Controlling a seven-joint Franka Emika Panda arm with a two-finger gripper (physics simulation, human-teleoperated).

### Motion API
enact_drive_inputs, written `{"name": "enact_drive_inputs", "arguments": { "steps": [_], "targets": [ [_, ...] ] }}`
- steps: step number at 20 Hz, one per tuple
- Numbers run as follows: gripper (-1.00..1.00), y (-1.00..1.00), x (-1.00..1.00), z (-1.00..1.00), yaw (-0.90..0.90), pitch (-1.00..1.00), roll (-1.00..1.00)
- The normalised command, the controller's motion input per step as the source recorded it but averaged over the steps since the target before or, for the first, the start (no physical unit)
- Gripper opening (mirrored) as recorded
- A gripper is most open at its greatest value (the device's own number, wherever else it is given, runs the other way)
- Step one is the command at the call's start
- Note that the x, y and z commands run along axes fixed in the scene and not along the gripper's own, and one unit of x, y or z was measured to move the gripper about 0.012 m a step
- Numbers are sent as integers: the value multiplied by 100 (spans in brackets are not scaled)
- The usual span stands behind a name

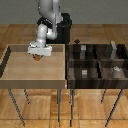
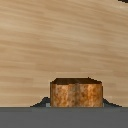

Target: Place the loaf of bread into the appropriate compartment.

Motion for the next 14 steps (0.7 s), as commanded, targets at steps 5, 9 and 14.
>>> {"name": "enact_drive_inputs", "arguments": {
  "steps": [5,9,14],
  "targets": [
    [-100,0,0,0,0,0,0],
    [-100,0,0,25,0,0,0],
    [-100,0,0,80,0,0,0]
  ]
}}
